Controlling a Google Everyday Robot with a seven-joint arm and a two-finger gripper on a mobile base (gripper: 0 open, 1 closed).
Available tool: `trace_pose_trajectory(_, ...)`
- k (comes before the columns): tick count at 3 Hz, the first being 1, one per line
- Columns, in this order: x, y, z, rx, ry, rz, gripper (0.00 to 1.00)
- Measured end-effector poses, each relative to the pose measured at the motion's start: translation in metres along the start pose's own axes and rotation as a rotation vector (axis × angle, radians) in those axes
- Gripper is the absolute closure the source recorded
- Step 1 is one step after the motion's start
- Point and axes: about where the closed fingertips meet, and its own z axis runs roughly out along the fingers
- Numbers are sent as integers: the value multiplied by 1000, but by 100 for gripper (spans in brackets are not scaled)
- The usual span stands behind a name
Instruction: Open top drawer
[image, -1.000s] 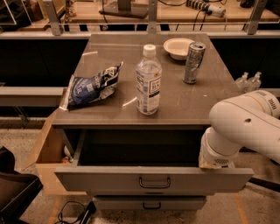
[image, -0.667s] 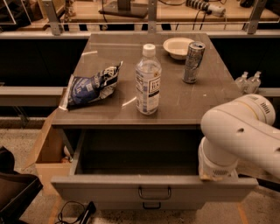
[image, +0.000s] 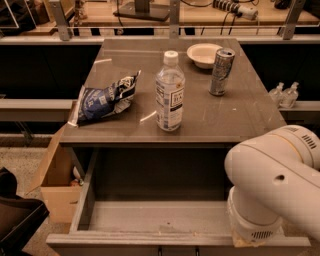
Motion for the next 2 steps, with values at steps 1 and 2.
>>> trace_pose_trajectory(1, -7, 10, -3, -4, -9, -61, 100)
trace_pose_trajectory(2, -8, -3, -3, 11, -14, -64, 100)
